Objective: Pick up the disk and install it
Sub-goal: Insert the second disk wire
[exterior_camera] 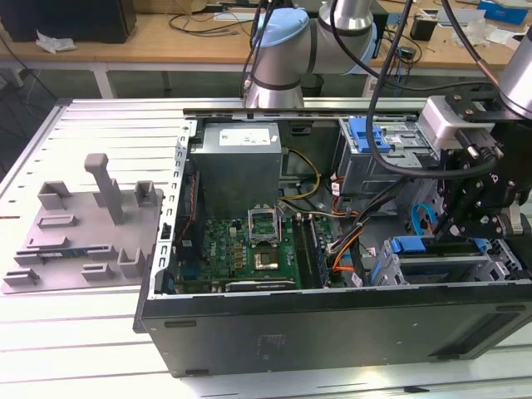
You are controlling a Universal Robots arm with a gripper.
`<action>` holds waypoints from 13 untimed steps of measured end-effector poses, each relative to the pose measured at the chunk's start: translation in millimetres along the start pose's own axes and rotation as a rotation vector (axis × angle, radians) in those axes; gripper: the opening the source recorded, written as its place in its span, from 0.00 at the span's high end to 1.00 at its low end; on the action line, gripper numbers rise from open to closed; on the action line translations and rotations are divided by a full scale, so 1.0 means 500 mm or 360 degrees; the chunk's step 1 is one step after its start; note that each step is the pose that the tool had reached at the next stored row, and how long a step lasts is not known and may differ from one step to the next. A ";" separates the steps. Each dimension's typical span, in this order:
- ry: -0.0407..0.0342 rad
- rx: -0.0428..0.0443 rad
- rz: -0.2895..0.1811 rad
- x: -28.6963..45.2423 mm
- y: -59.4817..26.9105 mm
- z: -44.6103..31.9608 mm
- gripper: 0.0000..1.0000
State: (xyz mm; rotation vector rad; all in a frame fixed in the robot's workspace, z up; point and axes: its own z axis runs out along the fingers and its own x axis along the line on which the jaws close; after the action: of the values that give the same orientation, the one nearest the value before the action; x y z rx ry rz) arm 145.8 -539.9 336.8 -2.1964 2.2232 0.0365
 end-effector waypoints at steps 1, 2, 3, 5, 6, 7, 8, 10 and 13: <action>0.0000 0.0000 0.0000 0.000 0.000 0.001 0.84; 0.0000 0.0000 0.0000 0.000 0.000 0.001 0.84; 0.0000 0.0000 0.0000 0.000 0.000 0.001 0.84; 0.0000 0.0000 0.0000 0.000 0.000 0.002 0.84; 0.0000 0.0000 0.0000 0.000 0.000 0.002 0.84; 0.0000 0.0000 0.0000 0.000 0.000 0.002 0.84; 0.0000 0.0000 0.0000 0.000 0.000 0.002 0.84; -0.0001 0.0000 0.0000 0.000 0.000 0.002 0.84; -0.0003 0.0000 0.0000 0.000 0.000 0.003 0.77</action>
State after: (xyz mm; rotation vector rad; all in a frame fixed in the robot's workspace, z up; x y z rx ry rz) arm 145.8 -540.0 335.4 -2.1955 2.2221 0.0389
